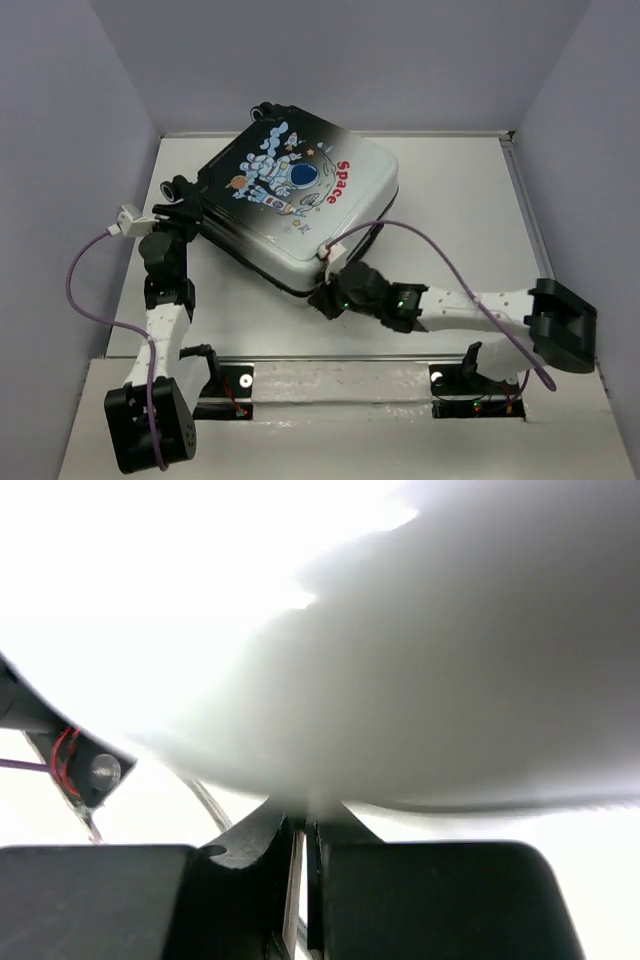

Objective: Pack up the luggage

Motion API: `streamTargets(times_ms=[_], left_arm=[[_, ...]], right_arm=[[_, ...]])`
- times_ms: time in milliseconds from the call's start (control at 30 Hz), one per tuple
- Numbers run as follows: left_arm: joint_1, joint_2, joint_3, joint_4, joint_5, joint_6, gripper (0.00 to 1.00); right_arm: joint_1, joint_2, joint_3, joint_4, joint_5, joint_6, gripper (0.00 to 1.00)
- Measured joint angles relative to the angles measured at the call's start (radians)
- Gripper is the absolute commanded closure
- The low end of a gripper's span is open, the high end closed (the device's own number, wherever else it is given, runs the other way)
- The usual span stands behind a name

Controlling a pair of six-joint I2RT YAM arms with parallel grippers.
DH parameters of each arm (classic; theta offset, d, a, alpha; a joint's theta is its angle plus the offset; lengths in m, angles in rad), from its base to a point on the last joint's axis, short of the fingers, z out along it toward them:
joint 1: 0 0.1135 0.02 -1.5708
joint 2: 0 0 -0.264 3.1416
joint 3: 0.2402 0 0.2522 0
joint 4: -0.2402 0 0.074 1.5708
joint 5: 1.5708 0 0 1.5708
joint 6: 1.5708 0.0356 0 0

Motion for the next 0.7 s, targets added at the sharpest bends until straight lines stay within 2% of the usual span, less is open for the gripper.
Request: streamTargets(times_ms=[67,167,233,333,433,500,567,600,700], left_arm=[[-0.044,-0.042,-0.021,-0.013,0.012,0.005,0.94],[-0.185,-0.104,-0.042,-0.062,0.056,-0.004,0.94],[-0.340,-0.127,-0.055,-0.114,0.103,-0.015,0.94],[-0.548,-0.131,-0.087,-0.208,0.107,-0.048,0.94],[-0.689,-0.122,-0.100,-0.253,0.077,-0.082,0.94],[-0.735,-0.111,-0.098,-0.253,0.064,-0.096,0.94],[-0.761,-0.092,-0.087,-0.264,0.047,-0.098,0.94],[-0.762,-0.088,-0.083,-0.269,0.041,-0.098,0.94],[-0.763,-0.092,-0.051,-0.301,0.020,-0.085,0.94]], right_arm=[[-0.116,-0.120,-0.057,-0.052,-0.098,0.007,0.93],[-0.298,-0.344,-0.142,-0.145,-0.103,0.002,0.93],[-0.364,-0.461,-0.156,-0.128,-0.072,0.005,0.93],[-0.376,-0.621,-0.214,-0.056,-0.082,0.038,0.93],[-0.370,-0.650,-0.321,0.053,-0.139,0.091,0.93],[-0.364,-0.581,-0.405,0.088,-0.175,0.131,0.93],[-0.353,-0.507,-0.443,0.047,-0.174,0.144,0.93],[-0.349,-0.500,-0.450,0.023,-0.168,0.144,0.89],[-0.345,-0.586,-0.451,-0.056,-0.071,0.128,0.59]])
